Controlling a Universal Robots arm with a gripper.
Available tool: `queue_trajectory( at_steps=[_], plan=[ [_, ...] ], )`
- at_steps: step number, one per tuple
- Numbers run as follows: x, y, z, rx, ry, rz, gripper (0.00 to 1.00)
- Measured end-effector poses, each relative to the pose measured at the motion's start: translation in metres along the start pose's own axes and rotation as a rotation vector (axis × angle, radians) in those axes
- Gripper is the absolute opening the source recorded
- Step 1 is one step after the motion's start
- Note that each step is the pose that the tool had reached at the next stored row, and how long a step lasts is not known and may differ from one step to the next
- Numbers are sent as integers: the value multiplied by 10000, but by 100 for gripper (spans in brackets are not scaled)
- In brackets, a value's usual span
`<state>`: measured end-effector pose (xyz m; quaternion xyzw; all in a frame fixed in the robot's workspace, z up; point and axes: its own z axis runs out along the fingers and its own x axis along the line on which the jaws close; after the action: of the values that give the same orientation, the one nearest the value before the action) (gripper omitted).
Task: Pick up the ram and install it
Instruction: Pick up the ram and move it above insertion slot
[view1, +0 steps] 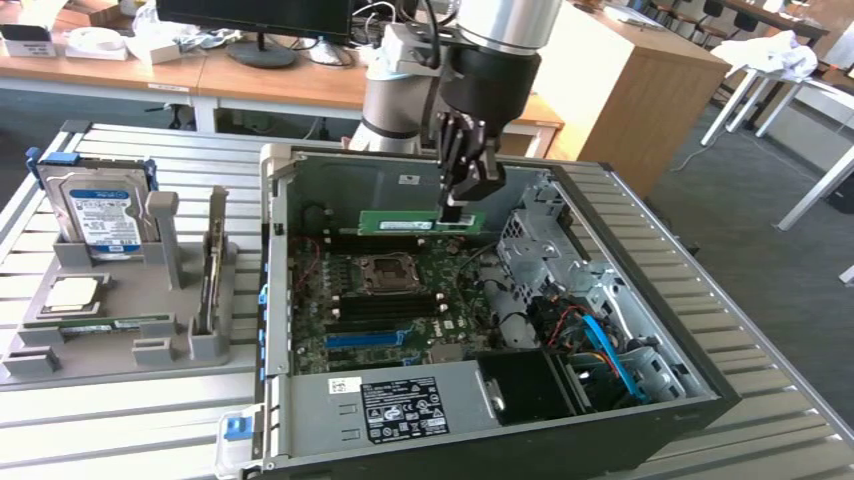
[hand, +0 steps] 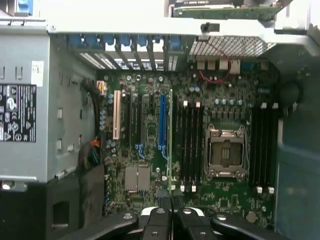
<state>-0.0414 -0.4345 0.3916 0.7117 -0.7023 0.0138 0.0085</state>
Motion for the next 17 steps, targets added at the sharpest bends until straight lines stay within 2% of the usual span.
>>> queue_trajectory(
  at_steps=[4,11,17],
  plan=[
    [2,-86,0,-1,0,-2,12],
    [0,-91,5,0,-1,0,12],
    [4,-90,56,-2,0,26,12]
  ],
)
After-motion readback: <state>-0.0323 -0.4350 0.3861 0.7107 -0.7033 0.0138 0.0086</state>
